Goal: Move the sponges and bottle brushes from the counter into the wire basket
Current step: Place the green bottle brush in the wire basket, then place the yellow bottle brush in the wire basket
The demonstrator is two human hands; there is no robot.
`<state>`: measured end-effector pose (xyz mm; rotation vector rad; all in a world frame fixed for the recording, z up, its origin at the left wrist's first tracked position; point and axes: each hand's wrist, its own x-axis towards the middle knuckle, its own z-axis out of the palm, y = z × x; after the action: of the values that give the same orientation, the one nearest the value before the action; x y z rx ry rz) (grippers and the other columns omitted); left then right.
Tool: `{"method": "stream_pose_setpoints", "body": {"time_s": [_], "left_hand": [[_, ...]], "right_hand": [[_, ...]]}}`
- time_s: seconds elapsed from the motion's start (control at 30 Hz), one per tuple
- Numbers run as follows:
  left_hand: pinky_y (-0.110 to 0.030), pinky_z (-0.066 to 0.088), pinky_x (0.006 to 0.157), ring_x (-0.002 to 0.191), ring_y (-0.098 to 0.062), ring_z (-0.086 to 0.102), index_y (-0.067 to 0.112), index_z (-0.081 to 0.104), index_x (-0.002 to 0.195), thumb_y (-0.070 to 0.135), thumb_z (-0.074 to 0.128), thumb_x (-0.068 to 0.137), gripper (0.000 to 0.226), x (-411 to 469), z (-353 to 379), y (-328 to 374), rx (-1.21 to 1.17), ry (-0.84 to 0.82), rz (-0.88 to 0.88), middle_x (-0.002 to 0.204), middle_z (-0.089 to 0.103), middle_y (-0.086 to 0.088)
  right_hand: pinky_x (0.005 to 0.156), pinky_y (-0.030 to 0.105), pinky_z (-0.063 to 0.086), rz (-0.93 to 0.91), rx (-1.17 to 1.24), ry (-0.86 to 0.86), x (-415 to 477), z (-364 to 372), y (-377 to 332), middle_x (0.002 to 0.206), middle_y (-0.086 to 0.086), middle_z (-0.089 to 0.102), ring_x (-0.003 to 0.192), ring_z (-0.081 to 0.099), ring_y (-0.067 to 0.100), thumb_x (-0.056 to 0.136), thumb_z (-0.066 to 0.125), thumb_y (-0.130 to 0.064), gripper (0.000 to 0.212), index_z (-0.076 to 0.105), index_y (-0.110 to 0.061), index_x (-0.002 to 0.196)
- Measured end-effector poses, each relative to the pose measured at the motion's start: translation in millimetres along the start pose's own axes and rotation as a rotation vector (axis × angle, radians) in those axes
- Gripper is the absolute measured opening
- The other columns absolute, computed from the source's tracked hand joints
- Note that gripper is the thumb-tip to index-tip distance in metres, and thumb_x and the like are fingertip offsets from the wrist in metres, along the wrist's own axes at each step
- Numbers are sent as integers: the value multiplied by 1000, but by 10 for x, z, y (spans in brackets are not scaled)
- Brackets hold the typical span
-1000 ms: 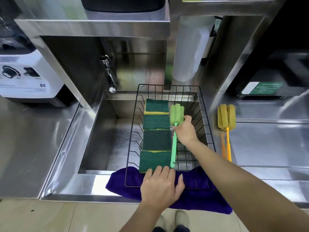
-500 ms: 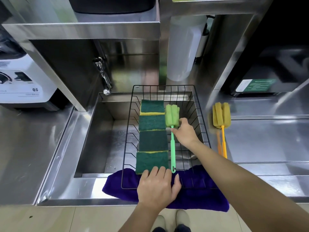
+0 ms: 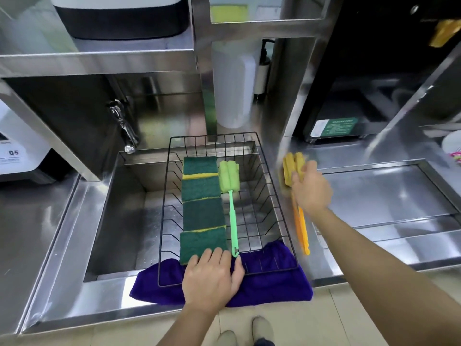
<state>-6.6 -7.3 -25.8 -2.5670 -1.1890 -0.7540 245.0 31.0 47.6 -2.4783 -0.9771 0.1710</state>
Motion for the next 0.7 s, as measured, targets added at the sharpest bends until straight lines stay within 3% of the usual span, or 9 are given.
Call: {"method": "stream_pose_setpoints", "body": {"time_s": [0.17, 0.33, 0.6, 0.7], "left_hand": [[-30, 35, 48, 48, -22, 46, 15, 51, 55, 35, 44, 89, 39, 8, 1, -11, 14, -20, 15, 52, 44, 0], [-31, 36, 47, 48, -22, 47, 15, 52, 56, 35, 44, 89, 39, 2, 2, -6, 19, -30, 20, 52, 45, 0], [-32, 37, 47, 48, -22, 48, 14, 54, 56, 34, 45, 87, 39, 1, 13, -6, 27, -12, 20, 53, 46, 0], [-32, 37, 47, 48, -22, 48, 14, 54, 56, 34, 45, 87, 38, 0, 9, -4, 28, -2, 18, 53, 47, 0]], "right_hand": [[81, 40, 46, 72, -110, -229, -117, 43, 331, 109, 20, 65, 103, 60, 40, 91, 42, -51, 49, 46, -7, 112], [82, 42, 46, 8, -105, -382, -161, 116, 381, 114, 23, 62, 104, 58, 42, 96, 37, -31, 34, 45, -5, 115], [70, 40, 42, 4, 133, -244, 23, -85, 196, 103, 28, 62, 96, 58, 45, 95, 39, -21, 19, 46, -5, 103], [69, 42, 42, -59, 220, -185, 70, -156, -51, 89, 24, 60, 89, 58, 42, 96, 41, -24, 22, 45, -2, 96]]}}
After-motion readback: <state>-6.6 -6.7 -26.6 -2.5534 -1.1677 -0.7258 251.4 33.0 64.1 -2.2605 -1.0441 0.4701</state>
